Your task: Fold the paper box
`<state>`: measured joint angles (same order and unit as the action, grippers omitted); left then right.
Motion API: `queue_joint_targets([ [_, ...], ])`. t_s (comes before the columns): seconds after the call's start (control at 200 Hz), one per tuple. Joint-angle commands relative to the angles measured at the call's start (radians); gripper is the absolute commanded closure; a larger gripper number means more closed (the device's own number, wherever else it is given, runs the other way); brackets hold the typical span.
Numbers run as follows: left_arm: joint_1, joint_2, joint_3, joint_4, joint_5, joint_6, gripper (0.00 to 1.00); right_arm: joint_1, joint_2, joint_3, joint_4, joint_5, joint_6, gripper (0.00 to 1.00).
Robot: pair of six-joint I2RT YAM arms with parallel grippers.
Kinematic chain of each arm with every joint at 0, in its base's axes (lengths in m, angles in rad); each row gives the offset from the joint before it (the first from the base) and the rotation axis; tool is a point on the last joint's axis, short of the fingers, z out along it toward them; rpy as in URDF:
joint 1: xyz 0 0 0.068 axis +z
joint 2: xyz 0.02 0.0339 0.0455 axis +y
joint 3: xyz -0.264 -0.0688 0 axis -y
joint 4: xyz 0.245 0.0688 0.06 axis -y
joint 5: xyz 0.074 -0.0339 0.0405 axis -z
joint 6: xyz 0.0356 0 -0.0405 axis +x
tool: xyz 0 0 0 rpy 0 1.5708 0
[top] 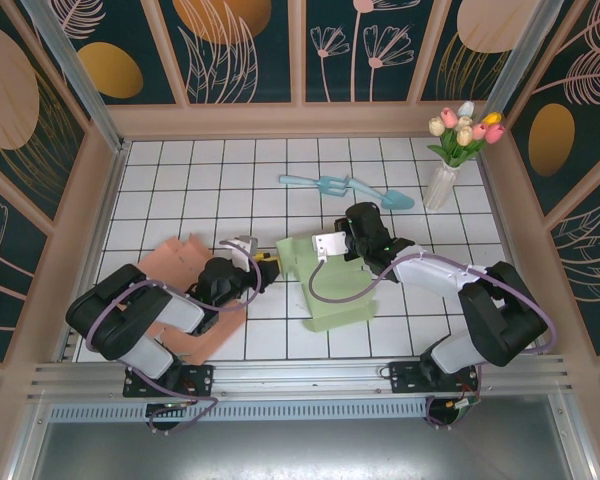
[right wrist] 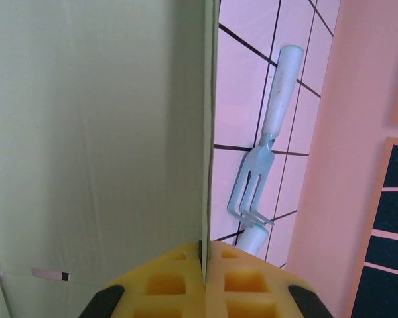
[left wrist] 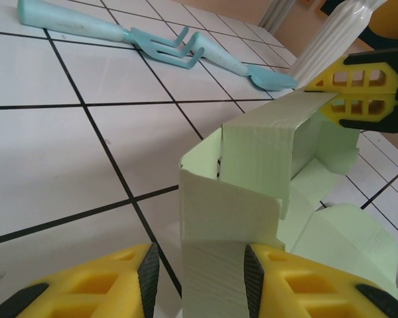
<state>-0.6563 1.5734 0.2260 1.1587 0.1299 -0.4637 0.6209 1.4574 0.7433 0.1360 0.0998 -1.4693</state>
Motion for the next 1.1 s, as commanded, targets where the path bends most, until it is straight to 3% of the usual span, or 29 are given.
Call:
queue_joint_targets([
  [0.0, 0.000, 0.027, 0.027, 0.050, 0.034, -0.004, 0.60, -0.005, -0.027, -0.015, 0.023, -0.021, -0.019, 1.00],
  [0.53, -0.066, 0.134, 0.082, 0.113, 0.090, -0.016, 0.66, -0.002, -0.019, -0.012, 0.030, -0.001, -0.012, 1.00],
  [0.826, -0.082, 0.134, 0.125, 0.039, 0.011, -0.012, 0.66, 0.012, -0.040, -0.047, 0.112, 0.013, -0.030, 1.00],
  [1.096, -0.093, 0.177, 0.154, 0.000, -0.047, -0.018, 0.60, 0.035, -0.037, -0.074, 0.174, 0.052, -0.055, 1.00],
])
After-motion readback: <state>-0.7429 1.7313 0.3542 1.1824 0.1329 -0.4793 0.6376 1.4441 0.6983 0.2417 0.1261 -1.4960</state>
